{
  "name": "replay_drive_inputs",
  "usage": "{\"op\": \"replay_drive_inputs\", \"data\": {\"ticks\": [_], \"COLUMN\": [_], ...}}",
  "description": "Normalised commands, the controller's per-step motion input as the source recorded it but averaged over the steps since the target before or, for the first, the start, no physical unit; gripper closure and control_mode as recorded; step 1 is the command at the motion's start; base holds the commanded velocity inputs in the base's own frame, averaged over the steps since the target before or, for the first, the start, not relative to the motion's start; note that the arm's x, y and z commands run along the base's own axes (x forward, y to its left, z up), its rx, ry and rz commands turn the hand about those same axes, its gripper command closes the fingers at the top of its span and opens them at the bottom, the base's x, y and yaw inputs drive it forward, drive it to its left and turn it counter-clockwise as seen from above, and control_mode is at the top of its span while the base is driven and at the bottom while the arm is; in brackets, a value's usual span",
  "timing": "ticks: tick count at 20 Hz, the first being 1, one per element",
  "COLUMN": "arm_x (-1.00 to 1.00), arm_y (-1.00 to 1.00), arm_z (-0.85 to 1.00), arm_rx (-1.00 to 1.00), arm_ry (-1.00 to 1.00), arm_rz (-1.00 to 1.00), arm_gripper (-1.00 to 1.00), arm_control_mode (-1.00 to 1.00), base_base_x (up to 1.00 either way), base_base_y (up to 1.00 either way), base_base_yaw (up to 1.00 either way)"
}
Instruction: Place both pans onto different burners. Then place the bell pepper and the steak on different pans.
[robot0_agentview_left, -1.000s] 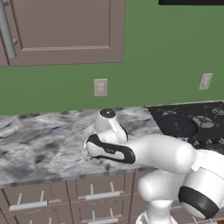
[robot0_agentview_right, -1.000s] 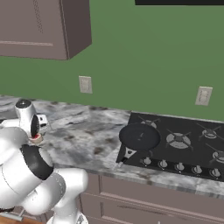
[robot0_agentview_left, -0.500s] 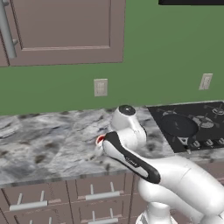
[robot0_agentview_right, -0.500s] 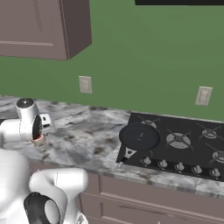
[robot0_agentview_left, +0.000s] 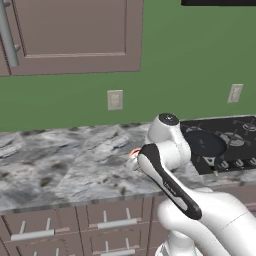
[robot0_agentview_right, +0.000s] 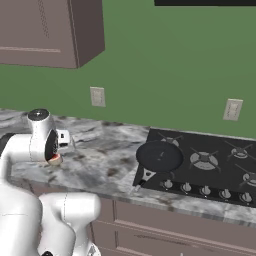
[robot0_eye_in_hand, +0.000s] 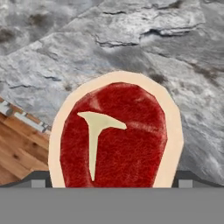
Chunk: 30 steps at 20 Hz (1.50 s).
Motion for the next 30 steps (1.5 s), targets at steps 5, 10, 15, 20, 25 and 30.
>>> {"op": "replay_drive_inputs", "data": {"ticks": [5, 10, 15, 20, 25, 30], "arm_x": [0.00, 0.02, 0.09, 0.17, 0.26, 0.44], "arm_y": [-0.64, -0.78, -0.81, -0.80, -0.80, -0.65], "arm_z": [0.24, 0.11, 0.03, 0.03, 0.02, 0.00], "arm_rx": [0.00, 0.00, 0.00, 0.00, 0.00, 0.00], "arm_ry": [0.10, 0.09, 0.07, 0.01, 0.00, 0.00], "arm_rz": [-0.23, -0.24, -0.23, -0.17, -0.10, -0.04], "arm_gripper": [1.00, 1.00, 1.00, 1.00, 1.00, 1.00], "arm_control_mode": [-1.00, -1.00, -1.00, -1.00, -1.00, -1.00], "base_base_x": [0.00, 0.00, 0.00, 0.00, 0.00, 0.00], "base_base_y": [0.00, 0.00, 0.00, 0.00, 0.00, 0.00], "base_base_yaw": [0.00, 0.00, 0.00, 0.00, 0.00, 0.00]}}
